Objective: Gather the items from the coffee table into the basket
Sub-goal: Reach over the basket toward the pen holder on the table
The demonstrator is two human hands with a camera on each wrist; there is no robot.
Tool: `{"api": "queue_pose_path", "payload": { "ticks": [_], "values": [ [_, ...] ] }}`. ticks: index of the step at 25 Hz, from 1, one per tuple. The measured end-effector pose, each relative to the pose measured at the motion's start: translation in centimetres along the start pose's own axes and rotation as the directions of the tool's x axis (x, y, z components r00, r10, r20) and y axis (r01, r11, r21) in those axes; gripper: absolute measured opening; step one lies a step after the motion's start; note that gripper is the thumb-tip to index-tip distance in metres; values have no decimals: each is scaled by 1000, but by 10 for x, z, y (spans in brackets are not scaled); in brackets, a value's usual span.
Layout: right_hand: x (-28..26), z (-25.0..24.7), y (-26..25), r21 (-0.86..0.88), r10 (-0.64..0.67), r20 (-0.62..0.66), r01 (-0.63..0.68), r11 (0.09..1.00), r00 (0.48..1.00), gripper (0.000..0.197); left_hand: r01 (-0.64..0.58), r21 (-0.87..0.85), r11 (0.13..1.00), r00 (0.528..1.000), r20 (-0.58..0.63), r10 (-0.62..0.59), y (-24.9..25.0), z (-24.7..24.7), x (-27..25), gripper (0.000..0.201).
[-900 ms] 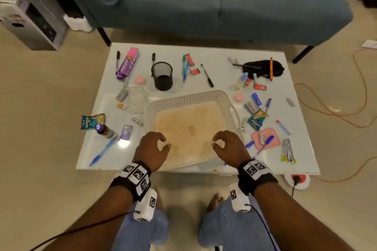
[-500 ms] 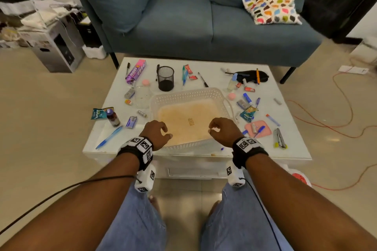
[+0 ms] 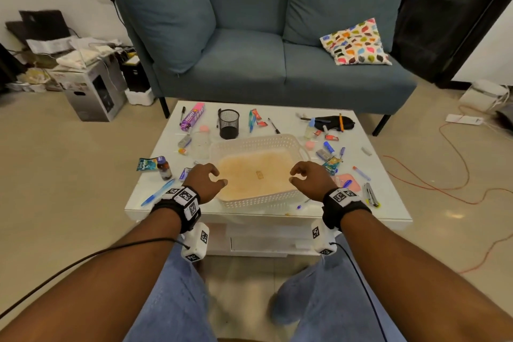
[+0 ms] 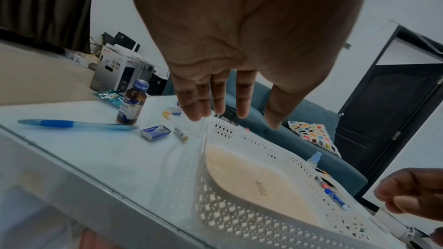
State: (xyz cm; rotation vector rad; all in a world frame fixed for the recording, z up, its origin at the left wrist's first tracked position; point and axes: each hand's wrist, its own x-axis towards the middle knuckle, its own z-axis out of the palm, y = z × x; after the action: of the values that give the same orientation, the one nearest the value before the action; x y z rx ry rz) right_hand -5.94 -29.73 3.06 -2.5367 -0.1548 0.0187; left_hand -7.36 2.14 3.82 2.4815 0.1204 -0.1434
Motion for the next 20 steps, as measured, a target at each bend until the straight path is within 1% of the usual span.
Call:
{"api": "queue_pose_path", "payload": {
  "ticks": [3, 6, 8, 9, 11, 12, 13, 16, 18, 20],
  "values": [
    [23, 10, 16, -18, 87, 11, -87, 996, 996, 29, 82, 17, 996, 996, 19, -83, -7, 13, 22, 53],
    [51, 17, 32, -6, 177, -47, -177, 984, 983, 38, 160, -2, 987, 987, 13, -160, -16, 28, 52, 64],
    [69, 20, 43, -10, 209, -86, -210, 978, 974, 44, 213, -1, 977, 977, 22, -213, -22, 36, 71, 59],
    [80, 21, 51, -11, 222, -99, -224, 974, 970, 46, 234, 7, 972, 972, 18, -234, -25, 42, 82, 50],
    [98, 24, 63, -13, 240, -122, -243, 970, 963, 49, 259, 13, 966, 966, -19, -259, -28, 48, 97, 26],
    [105, 24, 68, -9, 243, -135, -246, 969, 961, 49, 265, 16, 964, 964, -40, -264, -28, 49, 101, 19],
    [112, 24, 73, -7, 245, -142, -249, 969, 959, 48, 273, 21, 962, 961, -55, -272, -28, 50, 107, 17],
    [122, 26, 78, 14, 280, -146, -281, 960, 949, 46, 250, 34, 968, 967, -63, -248, -26, 47, 122, 22],
    [116, 28, 77, 56, 310, -174, -305, 951, 935, 44, 236, 32, 971, 971, -50, -235, -28, 44, 132, 30],
    [102, 30, 72, 108, 330, -186, -315, 943, 925, 42, 251, 12, 968, 967, -43, -250, -27, 39, 135, 38]
  ]
}}
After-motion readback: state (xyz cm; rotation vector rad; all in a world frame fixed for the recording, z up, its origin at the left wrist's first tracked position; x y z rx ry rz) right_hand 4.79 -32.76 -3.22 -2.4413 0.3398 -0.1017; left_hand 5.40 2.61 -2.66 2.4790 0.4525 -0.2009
